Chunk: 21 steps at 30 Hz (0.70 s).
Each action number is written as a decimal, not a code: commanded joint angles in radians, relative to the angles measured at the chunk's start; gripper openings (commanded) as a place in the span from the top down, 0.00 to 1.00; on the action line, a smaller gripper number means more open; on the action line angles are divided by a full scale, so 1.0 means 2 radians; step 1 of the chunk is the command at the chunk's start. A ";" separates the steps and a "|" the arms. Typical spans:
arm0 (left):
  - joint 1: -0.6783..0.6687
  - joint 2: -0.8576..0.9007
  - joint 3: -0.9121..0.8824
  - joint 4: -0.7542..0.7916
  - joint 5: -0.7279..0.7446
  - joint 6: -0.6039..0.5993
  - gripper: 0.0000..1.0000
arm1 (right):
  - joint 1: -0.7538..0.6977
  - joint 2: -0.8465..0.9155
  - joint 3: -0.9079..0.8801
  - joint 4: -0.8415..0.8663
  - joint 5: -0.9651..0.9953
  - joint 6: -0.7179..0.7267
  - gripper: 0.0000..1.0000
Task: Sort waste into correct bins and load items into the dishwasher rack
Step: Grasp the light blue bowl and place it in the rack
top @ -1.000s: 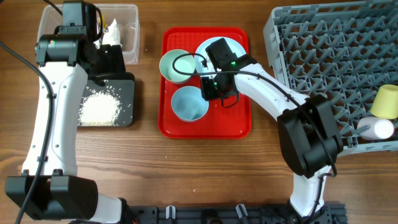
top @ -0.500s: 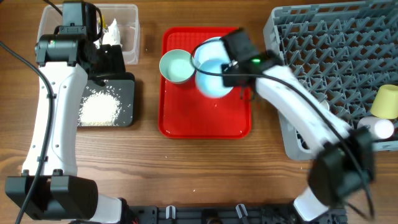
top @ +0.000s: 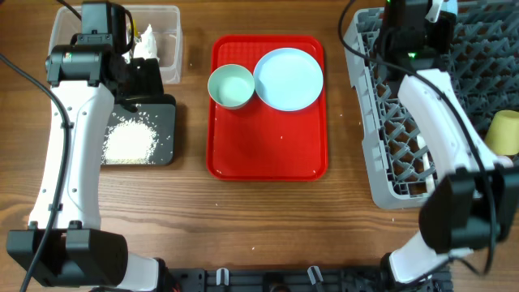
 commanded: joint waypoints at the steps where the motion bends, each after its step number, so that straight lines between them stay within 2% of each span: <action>1: 0.003 0.001 -0.001 0.001 -0.004 -0.003 0.00 | -0.003 0.065 0.003 0.047 0.048 -0.090 0.96; 11: 0.003 0.001 -0.001 0.001 -0.004 -0.003 0.00 | 0.001 0.099 -0.004 0.052 0.045 -0.076 0.96; 21: 0.003 0.001 -0.001 0.001 -0.004 -0.003 0.00 | 0.005 0.101 -0.004 -0.038 -0.019 -0.013 0.96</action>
